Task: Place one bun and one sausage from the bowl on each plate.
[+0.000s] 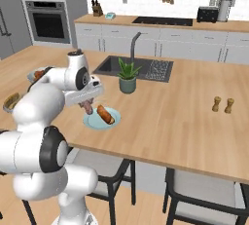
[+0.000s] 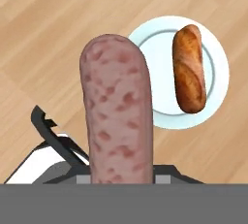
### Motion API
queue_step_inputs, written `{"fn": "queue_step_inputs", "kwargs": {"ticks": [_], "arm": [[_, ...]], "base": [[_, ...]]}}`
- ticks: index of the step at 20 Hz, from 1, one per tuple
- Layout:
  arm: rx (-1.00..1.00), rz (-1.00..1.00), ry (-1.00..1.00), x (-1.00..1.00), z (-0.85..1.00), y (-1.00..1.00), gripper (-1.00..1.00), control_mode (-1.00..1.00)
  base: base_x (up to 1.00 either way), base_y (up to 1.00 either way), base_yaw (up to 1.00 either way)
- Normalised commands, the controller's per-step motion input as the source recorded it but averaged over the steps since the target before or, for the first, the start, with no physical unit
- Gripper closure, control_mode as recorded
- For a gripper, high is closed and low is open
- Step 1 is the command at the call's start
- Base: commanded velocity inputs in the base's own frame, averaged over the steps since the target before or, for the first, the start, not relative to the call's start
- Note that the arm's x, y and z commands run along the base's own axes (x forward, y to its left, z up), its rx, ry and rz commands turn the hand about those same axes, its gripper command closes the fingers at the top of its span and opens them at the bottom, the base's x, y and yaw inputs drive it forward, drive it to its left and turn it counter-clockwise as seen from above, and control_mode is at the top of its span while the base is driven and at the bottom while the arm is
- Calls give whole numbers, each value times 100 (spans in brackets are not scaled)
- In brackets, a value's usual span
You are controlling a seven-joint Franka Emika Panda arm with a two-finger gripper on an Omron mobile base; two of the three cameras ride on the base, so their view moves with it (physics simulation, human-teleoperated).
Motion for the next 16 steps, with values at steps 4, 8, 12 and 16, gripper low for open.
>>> {"fn": "queue_step_inputs", "kwargs": {"ticks": [4,8,12,16], "arm": [[0,17,-1,0,-50,-17,100,-100],[0,15,-4,-8,-64,-25,100,-100],[0,12,-3,-18,-17,-11,100,-100],[-1,13,0,-2,-11,24,100,-100]], "base": [[0,0,0],[0,0,0],[0,0,0],[0,0,0]]}}
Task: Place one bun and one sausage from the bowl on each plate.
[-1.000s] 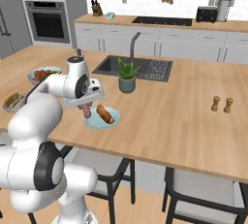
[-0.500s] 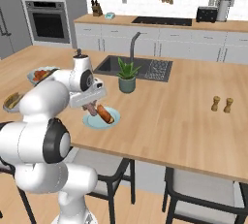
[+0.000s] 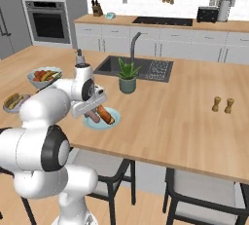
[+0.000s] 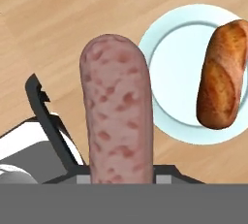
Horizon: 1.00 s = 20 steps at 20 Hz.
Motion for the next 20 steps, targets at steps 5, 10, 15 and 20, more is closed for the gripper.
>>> {"fn": "queue_step_inputs", "kwargs": {"ticks": [5,10,15,20], "arm": [[0,13,0,51,-3,31,100,-100],[0,10,0,48,-4,3,100,-100],[0,3,0,4,-38,0,100,-100],[-4,1,0,14,-47,9,100,-100]], "base": [[0,0,0],[0,0,0],[0,0,0],[0,0,0]]}}
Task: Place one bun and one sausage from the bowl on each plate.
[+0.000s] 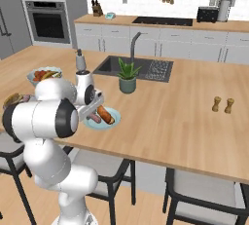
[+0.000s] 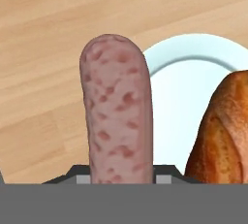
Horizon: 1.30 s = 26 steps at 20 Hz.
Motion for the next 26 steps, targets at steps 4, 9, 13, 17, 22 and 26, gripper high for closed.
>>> {"fn": "queue_step_inputs", "kwargs": {"ticks": [4,9,13,17,22,26], "arm": [[-1,0,-1,15,-1,0,100,-100],[0,0,-2,21,-3,-9,100,-100],[0,0,0,16,-22,-8,100,-100],[0,0,0,6,-21,-6,100,-100],[0,0,-1,14,-28,0,100,-100],[0,0,0,19,-8,0,100,-100]], "base": [[0,0,0],[0,0,0],[0,0,0],[0,0,0],[0,0,0],[0,0,0]]}}
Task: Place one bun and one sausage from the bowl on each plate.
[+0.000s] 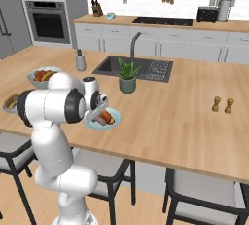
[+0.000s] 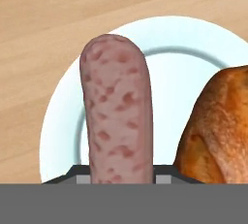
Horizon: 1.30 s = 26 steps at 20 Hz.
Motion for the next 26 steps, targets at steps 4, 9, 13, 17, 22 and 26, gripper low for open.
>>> {"fn": "queue_step_inputs", "kwargs": {"ticks": [4,9,13,17,22,26], "arm": [[0,0,0,34,-1,-1,100,-100],[0,0,0,11,-1,0,-100,-100],[0,0,0,0,0,-2,-100,-100],[0,0,0,0,0,0,-100,-100],[0,0,0,-18,36,0,-100,-100],[0,0,0,-49,71,0,-100,-100]], "base": [[0,0,0],[0,0,0],[0,0,0],[0,0,0],[0,0,0],[0,0,0]]}}
